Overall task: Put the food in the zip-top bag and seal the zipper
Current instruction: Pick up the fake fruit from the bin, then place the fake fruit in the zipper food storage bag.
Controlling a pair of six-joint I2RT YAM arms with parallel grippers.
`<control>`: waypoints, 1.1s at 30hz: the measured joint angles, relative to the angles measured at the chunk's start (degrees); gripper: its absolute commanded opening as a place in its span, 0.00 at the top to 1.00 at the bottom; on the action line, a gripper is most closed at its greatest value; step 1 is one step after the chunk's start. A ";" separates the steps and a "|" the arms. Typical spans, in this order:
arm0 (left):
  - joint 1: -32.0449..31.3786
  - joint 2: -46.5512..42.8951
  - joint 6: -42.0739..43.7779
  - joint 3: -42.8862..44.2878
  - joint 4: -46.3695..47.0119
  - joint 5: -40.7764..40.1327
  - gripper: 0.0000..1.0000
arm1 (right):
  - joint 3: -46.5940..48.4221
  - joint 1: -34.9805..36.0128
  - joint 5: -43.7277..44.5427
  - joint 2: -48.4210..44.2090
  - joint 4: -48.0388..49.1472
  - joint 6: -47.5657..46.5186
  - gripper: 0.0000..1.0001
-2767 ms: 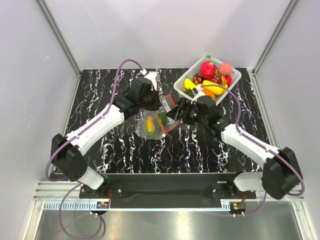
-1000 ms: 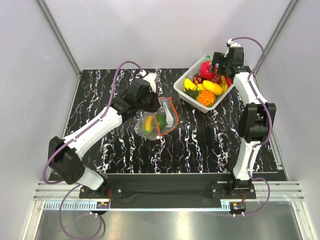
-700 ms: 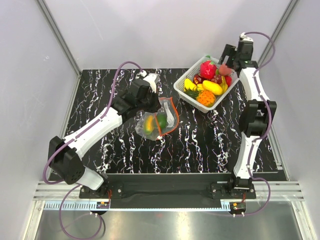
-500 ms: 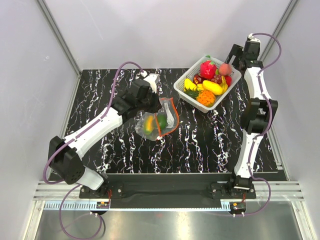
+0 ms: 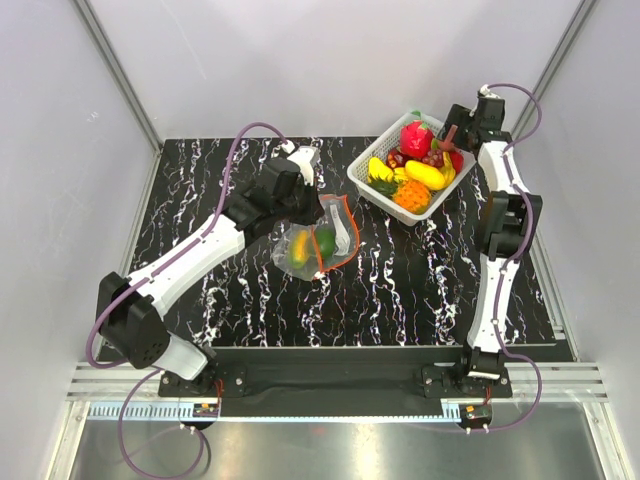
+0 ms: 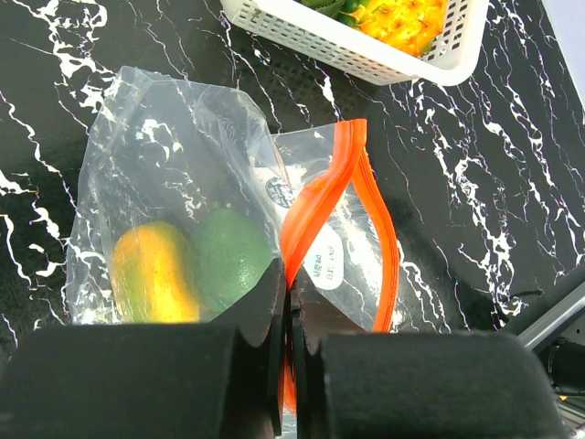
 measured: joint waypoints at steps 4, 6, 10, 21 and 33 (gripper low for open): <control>0.00 0.04 0.00 0.00 0.07 0.09 0.96 | 0.76 0.37 0.11 0.79 0.59 0.59 0.31; 0.00 0.22 0.04 0.00 0.33 0.09 0.96 | 0.61 0.42 0.15 0.79 0.96 0.61 0.39; 0.00 0.98 0.37 0.00 0.46 0.11 0.96 | -1.33 0.37 0.02 0.17 2.78 0.98 0.48; 0.00 1.20 0.42 0.00 0.37 0.00 0.96 | -17.79 0.31 -0.68 -16.02 4.61 1.95 0.56; 0.00 1.73 0.66 1.92 -2.64 -1.46 0.96 | -57.86 6.69 -13.75 -57.61 12.79 9.81 0.59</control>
